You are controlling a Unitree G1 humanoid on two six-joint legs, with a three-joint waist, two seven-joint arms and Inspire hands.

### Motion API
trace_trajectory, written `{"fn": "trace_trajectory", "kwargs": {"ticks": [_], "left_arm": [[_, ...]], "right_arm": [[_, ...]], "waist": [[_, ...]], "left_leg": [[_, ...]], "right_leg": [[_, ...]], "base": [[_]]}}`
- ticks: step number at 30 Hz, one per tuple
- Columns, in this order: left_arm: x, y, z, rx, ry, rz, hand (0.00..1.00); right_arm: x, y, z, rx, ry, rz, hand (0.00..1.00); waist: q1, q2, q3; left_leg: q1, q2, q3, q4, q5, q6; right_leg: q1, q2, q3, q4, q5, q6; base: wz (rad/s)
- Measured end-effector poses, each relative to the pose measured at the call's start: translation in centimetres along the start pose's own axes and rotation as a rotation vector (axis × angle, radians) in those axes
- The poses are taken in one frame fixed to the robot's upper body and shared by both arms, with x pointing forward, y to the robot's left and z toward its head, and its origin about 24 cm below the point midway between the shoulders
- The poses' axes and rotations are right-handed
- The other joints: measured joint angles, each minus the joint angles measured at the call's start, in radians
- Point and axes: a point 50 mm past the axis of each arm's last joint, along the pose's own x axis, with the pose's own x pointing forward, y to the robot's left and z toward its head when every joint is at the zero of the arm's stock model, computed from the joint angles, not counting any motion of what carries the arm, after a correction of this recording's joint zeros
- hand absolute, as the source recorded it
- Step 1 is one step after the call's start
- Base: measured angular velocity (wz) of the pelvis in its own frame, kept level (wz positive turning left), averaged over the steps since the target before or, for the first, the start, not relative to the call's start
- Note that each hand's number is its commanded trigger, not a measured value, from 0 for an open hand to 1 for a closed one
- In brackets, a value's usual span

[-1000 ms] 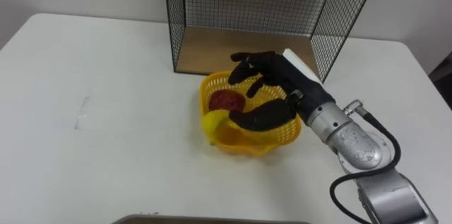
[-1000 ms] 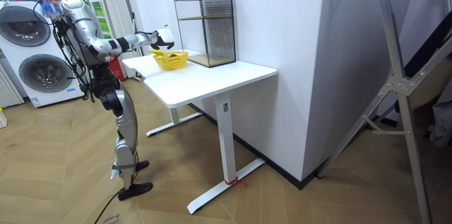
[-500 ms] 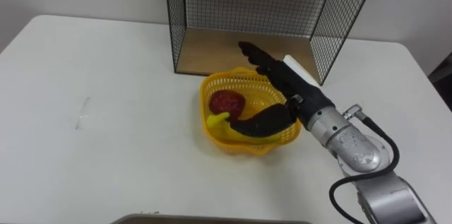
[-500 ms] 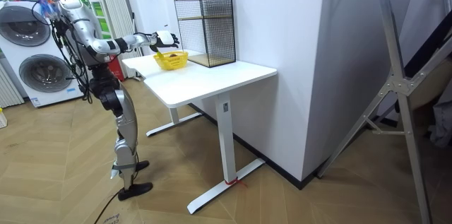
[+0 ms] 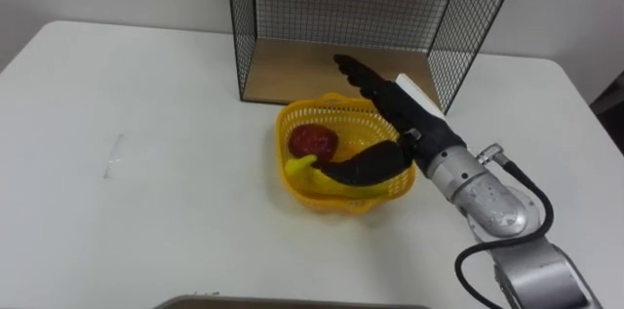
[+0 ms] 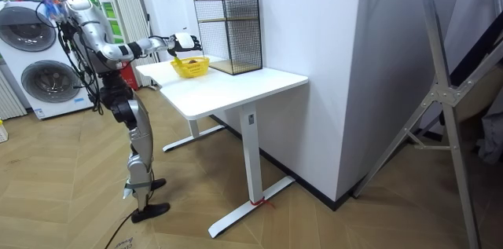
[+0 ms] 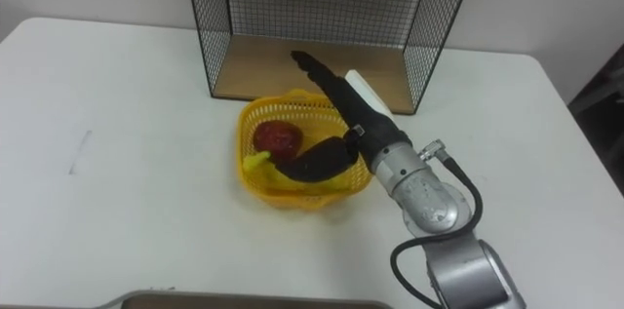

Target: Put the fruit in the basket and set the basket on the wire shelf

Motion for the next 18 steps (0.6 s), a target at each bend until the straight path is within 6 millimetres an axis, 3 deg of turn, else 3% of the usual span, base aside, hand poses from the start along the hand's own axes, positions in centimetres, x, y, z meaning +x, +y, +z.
{"fn": "trace_trajectory", "kwargs": {"ticks": [6,11,15,18], "left_arm": [[-0.2,0.0,-1.4,-0.105,0.036,0.024,0.00],[-0.6,-0.3,-3.1,-0.193,0.087,0.041,0.00],[-0.9,-0.1,-5.0,-0.335,0.165,0.104,0.00],[-1.1,0.5,-6.3,-0.511,0.236,0.189,0.00]], "right_arm": [[-0.6,-2.9,1.1,0.100,-0.099,-0.176,0.00],[-1.3,-4.7,1.3,0.159,-0.140,-0.298,0.00],[-2.4,-6.2,1.2,0.237,-0.160,-0.409,0.00],[-3.4,-7.4,0.8,0.255,-0.152,-0.507,0.00]], "waist": [[-0.004,0.007,0.0005],[-0.024,0.026,0.0010],[-0.028,0.044,-0.0071],[-0.027,0.051,-0.0069]], "left_leg": [[0.001,0.000,0.000,0.001,0.000,0.000],[0.000,0.000,-0.001,0.003,0.000,0.000],[0.002,0.000,-0.001,-0.001,0.000,0.000],[0.012,0.001,0.000,-0.005,0.001,0.000]], "right_leg": [[0.001,0.000,0.002,0.000,0.000,0.000],[0.003,0.000,0.001,0.000,0.001,0.001],[0.002,0.000,0.002,0.000,0.001,0.001],[0.006,0.000,0.003,-0.001,0.001,0.001]], "base": [[0.00],[0.00],[0.00],[0.00]]}}
